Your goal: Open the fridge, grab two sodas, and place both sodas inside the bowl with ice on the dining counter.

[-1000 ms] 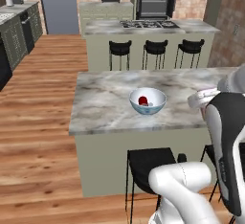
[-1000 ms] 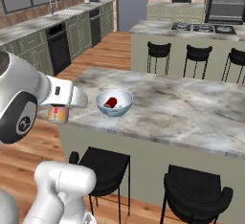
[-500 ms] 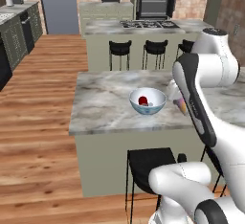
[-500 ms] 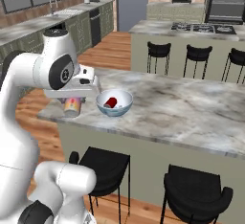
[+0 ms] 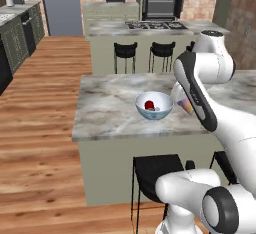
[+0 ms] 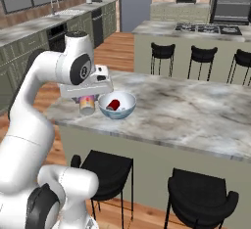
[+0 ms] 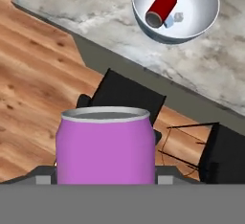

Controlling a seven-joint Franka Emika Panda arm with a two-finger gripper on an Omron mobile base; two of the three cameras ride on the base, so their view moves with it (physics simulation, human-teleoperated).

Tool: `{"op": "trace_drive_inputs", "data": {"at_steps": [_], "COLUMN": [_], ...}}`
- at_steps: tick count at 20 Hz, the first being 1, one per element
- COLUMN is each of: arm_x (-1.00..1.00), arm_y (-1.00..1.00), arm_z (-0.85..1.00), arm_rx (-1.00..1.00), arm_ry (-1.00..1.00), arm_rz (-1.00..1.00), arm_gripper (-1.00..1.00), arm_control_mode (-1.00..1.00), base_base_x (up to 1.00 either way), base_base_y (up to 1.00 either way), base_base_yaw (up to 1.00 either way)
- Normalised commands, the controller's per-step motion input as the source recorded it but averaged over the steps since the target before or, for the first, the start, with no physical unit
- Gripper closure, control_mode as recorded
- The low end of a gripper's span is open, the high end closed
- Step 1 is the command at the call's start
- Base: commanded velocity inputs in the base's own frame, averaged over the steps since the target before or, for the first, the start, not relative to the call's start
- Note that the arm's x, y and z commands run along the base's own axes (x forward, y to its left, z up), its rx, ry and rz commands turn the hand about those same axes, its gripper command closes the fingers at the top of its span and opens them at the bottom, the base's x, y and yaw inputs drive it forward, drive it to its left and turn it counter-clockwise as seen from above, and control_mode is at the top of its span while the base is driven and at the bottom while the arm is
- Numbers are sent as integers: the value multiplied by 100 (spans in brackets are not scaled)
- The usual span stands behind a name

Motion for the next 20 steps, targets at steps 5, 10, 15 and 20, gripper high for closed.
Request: {"op": "trace_drive_inputs", "data": {"at_steps": [5,10,15,20], "arm_x": [72,61,49,56], "arm_y": [-4,0,-3,0], "arm_z": [-4,-31,-43,-32], "arm_rx": [-1,-7,-9,-5], "arm_ry": [2,9,4,5], "arm_rz": [32,29,20,16], "arm_gripper": [100,100,100,100], "arm_control_mode": [-100,-100,-100,-100], "base_base_x": [0,0,0,0], "base_base_y": [0,0,0,0], "base_base_yaw": [0,0,0,0]}}
